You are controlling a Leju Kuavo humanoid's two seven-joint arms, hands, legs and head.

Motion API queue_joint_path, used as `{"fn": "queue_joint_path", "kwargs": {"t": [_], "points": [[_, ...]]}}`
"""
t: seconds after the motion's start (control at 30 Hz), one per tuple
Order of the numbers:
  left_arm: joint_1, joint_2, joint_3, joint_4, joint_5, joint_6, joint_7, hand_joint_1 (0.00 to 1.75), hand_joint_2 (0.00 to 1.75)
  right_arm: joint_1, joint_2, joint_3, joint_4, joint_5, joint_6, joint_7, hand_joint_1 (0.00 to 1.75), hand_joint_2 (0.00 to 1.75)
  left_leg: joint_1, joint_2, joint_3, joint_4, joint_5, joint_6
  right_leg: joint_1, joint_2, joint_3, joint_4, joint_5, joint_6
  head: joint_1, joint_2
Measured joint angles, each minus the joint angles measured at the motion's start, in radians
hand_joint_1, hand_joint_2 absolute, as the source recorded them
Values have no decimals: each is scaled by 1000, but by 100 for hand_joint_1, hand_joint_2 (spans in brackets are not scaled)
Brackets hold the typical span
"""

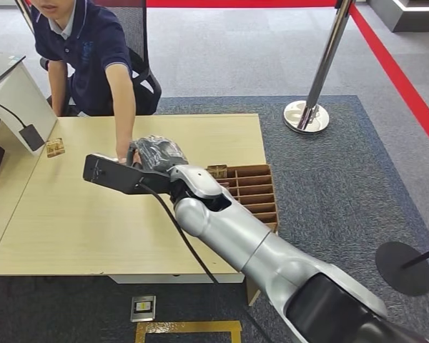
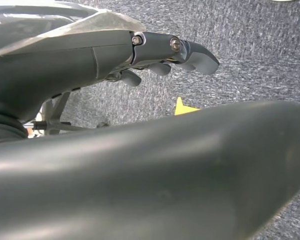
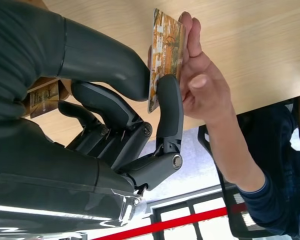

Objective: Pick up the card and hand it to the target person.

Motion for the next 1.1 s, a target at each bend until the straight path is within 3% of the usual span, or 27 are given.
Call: {"fn": "queue_joint_path", "kwargs": {"t": [0.2, 0.23, 0.33, 0.37, 0.57, 0.73, 0.87, 1.1], "points": [[0, 0, 0, 0, 0, 0, -2, 0, 0, -1, 0, 30, 6, -9, -6, -8, 170, 175, 0, 0, 0, 0, 0, 0, 0, 0, 0, 0, 0, 0, 0, 0], [0, 0, 0, 0, 0, 0, -2, 0, 0, -1, 0, 33, 6, -10, -7, -8, 136, 175, 0, 0, 0, 0, 0, 0, 0, 0, 0, 0, 0, 0, 0, 0], [0, -1, 0, 0, 1, 1, -3, 0, 0, -1, 0, 41, 6, -10, -11, -12, 10, 175, 0, 0, 0, 0, 0, 0, 0, 0, 0, 0, 0, 0, 0, 0], [0, -1, 0, 0, 2, 2, -4, 0, 0, -1, 0, 43, 6, -10, -15, -15, 0, 175, 0, 0, 0, 0, 0, 0, 0, 0, 0, 0, 0, 0, 0, 0], [0, -2, 1, 0, 17, 12, -6, 0, 0, 3, 0, 40, 10, 1, -84, -80, 0, 175, 0, 0, 0, 0, 0, 0, 0, 0, 0, 0, 0, 0, 0, 0], [0, -5, 2, 0, 40, 20, 0, 0, 0, 64, -21, -31, -53, 113, -131, -135, 0, 175, 0, 0, 1, 0, 0, 0, 0, 0, 0, -1, 0, 0, 0, 0], [4, -10, 11, 0, 64, 27, -5, 0, 0, 231, -96, -159, -304, 193, -140, -186, 0, 175, 0, -1, 0, 0, 0, 0, 0, 0, 1, -2, 0, 0, 0, 0], [9, -13, 24, 0, 76, 27, -16, 0, 0, 634, -235, -399, -835, 77, -75, -392, 0, 175, 0, -2, -1, 0, -2, 2, 0, 0, 1, -4, -1, 1, 0, 0]]}}
